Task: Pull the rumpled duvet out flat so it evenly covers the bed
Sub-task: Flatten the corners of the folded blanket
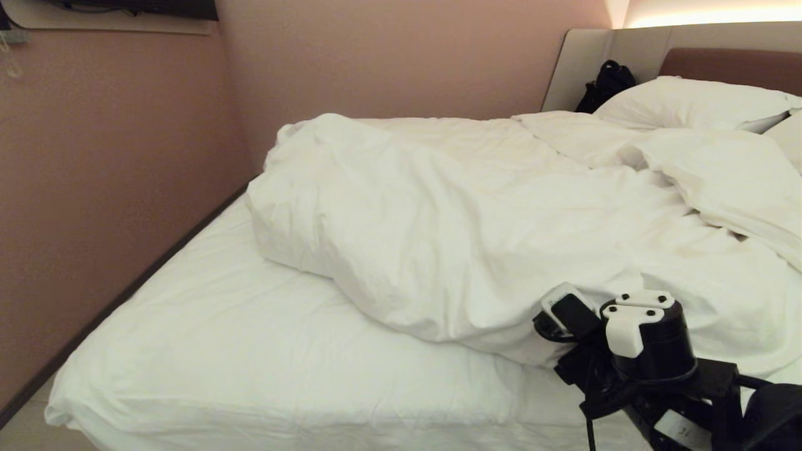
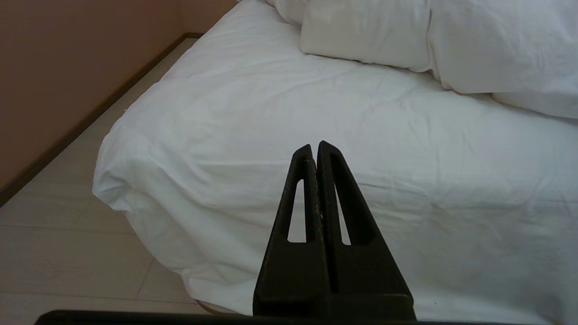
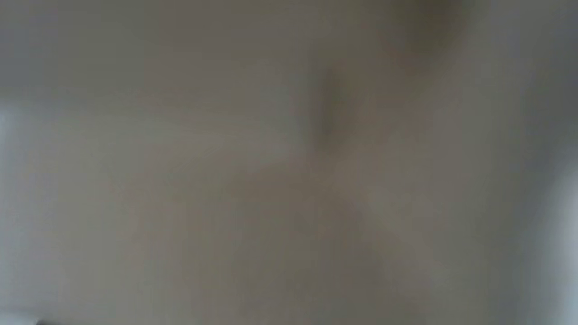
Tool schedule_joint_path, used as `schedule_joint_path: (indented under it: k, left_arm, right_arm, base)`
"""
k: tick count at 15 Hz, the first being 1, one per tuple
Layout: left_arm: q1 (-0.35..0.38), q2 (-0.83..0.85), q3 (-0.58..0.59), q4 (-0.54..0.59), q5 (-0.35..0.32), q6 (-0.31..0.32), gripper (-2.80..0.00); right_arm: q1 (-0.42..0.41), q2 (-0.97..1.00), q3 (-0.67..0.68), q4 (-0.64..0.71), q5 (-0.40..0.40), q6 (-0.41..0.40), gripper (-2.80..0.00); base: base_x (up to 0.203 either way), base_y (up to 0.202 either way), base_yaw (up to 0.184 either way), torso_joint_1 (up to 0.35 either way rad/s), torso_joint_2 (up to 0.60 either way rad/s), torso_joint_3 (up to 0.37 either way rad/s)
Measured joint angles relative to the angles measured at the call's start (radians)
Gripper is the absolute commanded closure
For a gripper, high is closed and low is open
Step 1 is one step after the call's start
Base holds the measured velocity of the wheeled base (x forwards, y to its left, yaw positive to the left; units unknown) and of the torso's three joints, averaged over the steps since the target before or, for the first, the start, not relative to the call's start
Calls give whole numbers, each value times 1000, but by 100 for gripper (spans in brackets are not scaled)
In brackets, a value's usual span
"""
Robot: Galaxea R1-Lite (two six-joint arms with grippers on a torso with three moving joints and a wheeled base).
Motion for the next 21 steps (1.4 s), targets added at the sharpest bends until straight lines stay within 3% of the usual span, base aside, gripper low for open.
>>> schedule_joint_path:
  k: [1,2,11,16,21]
  left_arm:
    - [0,0,0,0,0,0,0]
    - [0,0,0,0,0,0,0]
    - [-1,0,0,0,0,0,0]
    - [0,0,0,0,0,0,0]
    - [-1,0,0,0,0,0,0]
  right_arm:
    - [-18,8,-16,-3,-6,1,-280]
    - [-40,18,-34,-4,-8,1,0]
    - [-143,78,-151,-1,0,31,0]
    - [-151,-48,-209,36,-1,25,0]
    - [-154,-196,-403,136,-2,23,0]
  base:
    - [0,0,0,0,0,0]
    - [0,0,0,0,0,0]
    - [0,0,0,0,0,0]
    - [0,0,0,0,0,0]
    - [0,0,0,0,0,0]
